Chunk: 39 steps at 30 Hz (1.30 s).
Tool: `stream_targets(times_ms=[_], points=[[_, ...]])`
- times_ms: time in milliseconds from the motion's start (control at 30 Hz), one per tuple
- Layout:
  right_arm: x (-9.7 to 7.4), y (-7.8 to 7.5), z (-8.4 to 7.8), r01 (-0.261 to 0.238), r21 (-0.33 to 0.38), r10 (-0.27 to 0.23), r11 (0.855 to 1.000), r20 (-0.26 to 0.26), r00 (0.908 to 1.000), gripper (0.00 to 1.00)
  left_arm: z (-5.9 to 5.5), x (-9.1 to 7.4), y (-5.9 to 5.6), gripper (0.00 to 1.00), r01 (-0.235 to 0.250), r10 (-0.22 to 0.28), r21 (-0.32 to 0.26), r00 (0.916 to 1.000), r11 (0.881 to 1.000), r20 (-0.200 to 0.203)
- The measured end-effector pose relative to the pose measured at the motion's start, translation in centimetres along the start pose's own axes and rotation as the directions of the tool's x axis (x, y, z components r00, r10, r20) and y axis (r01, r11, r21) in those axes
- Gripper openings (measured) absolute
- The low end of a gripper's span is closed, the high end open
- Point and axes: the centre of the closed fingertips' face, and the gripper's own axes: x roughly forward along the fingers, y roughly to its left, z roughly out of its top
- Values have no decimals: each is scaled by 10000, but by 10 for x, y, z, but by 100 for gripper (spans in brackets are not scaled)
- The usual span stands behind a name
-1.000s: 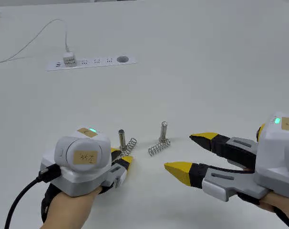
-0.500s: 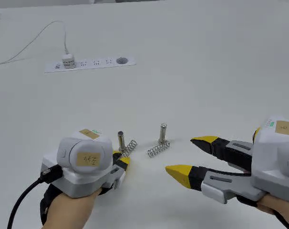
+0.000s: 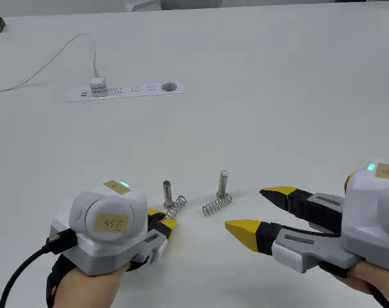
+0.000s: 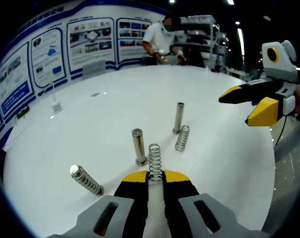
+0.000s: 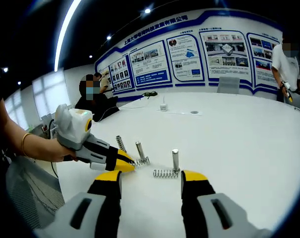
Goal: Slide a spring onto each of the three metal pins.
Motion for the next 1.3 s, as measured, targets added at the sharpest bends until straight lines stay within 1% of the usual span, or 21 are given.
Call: stream_targets(times_ms=[100, 200, 267, 333, 367, 400, 500, 533, 633, 733, 833, 900, 967, 1000, 1067, 1133, 1233, 1300], points=[[1, 2, 4, -68, 191, 66, 9998, 131, 9999, 48, 3, -6, -2, 10, 70, -68, -125, 9998, 9999, 172], [3, 5, 8, -168, 306, 163, 9994, 152, 9998, 47, 12, -15, -5, 10, 262, -235, -435, 9978, 9987, 616], [4, 7, 11, -213, 288, 207, 9994, 205, 9996, 47, 15, -20, -7, 10, 310, -270, -517, 9967, 9982, 764], [6, 10, 15, -345, 510, 331, 9981, 290, 9990, 46, 18, -25, -10, 10, 477, -410, -670, 9943, 9966, 989], [8, 12, 17, -428, 672, 406, 9968, 344, 9986, 46, 20, -28, -14, 10, 679, -567, -929, 9914, 9934, 1183], [8, 12, 19, -446, 781, 418, 9959, 374, 9984, 45, 22, -30, -15, 10, 783, -632, -1126, 9892, 9906, 1322], [11, 16, 24, -601, 1144, 546, 9916, 503, 9972, 44, 23, -37, -18, 10, 1002, -794, -1335, 9851, 9860, 1529], [13, 18, 26, -653, 1245, 591, 9901, 533, 9968, 44, 24, -39, -19, 10, 1133, -890, -1472, 9827, 9826, 1627], [17, 24, 30, -925, 1639, 827, 9821, 655, 9944, 42, 25, -44, -22, 10, 1232, -945, -1559, 9792, 9800, 1796], [21, 29, 32, -1093, 1829, 982, 9770, 686, 9928, 39, 28, -49, -24, 10, 1426, -1047, -1739, 9719, 9744, 2107], [25, 34, 33, -1263, 2037, 1145, 9708, 690, 9910, 39, 30, -53, -26, 10, 1474, -1072, -1669, 9677, 9749, 2280], [28, 38, 33, -1364, 2366, 1238, 9620, 673, 9900, 38, 31, -56, -27, 10, 1496, -1078, -1631, 9647, 9752, 2404], [31, 40, 35, -1524, 2842, 1345, 9466, 815, 9876, 36, 34, -59, -27, 10, 1539, -1061, -1680, 9588, 9737, 2636], [32, 42, 36, -1609, 3033, 1400, 9392, 895, 9861, 36, 35, -60, -27, 10, 1542, -1040, -1716, 9571, 9730, 2704], [34, 44, 37, -1675, 3147, 1444, 9343, 953, 9849, 35, 37, -62, -27, 10, 1533, -1008, -1704, 9540, 9734, 2825], [37, 47, 38, -1763, 3392, 1514, 9241, 987, 9835, 33, 39, -64, -28, 10, 1588, -1032, -1713, 9499, 9723, 2949], [41, 50, 39, -1851, 3587, 1587, 9149, 1022, 9820, 32, 41, -68, -29, 10, 1639, -1035, -1726, 9438, 9713, 3138], [43, 52, 39, -1885, 3685, 1624, 9103, 1009, 9815, 30, 43, -71, -29, 10, 1719, -1032, -1838, 9372, 9678, 3332]])
